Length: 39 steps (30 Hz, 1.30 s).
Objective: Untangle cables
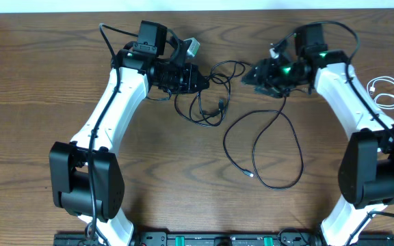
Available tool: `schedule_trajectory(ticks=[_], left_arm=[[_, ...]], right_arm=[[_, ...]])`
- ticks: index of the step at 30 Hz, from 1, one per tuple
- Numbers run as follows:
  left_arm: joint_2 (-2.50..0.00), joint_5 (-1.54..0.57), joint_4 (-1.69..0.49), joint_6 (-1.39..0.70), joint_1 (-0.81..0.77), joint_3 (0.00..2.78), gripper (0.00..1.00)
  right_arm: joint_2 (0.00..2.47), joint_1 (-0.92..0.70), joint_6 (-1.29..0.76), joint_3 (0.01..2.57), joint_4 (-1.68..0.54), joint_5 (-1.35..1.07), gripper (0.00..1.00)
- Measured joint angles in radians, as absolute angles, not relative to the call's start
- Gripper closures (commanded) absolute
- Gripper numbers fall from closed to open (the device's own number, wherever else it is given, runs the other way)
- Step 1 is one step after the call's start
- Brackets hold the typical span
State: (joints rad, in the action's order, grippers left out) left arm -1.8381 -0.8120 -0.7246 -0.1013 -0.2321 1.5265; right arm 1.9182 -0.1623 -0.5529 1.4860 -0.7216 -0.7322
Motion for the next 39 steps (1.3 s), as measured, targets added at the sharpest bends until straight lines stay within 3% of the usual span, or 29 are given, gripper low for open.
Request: schedule_trajectory(ticks=[7,20,32,39], left_arm=[[-1.838,-0.856,-0.725,-0.108,-0.240,1.526,0.93],[-1.838,-0.871,-0.727,-0.108,-0.246,1.526,0.93],[-1.838,-0.872,-0.727,-0.109,-0.246,1.526,0.93],[-1.838,-0.893,-0.727,-0.109,-0.246,1.526,0.93]], right_arm=[[1.918,-0.239,-0.731,1.486,-0.666,-0.652,0.66],[1.918,-0.311,-0.952,1.486,-0.615,-0.413,0.67],[1.918,-0.378,-0.994,1.486,-0.569,-0.335,0.75],[1.918,-0.400,-1.011,1.486,-0.564,-0.286,0.73]])
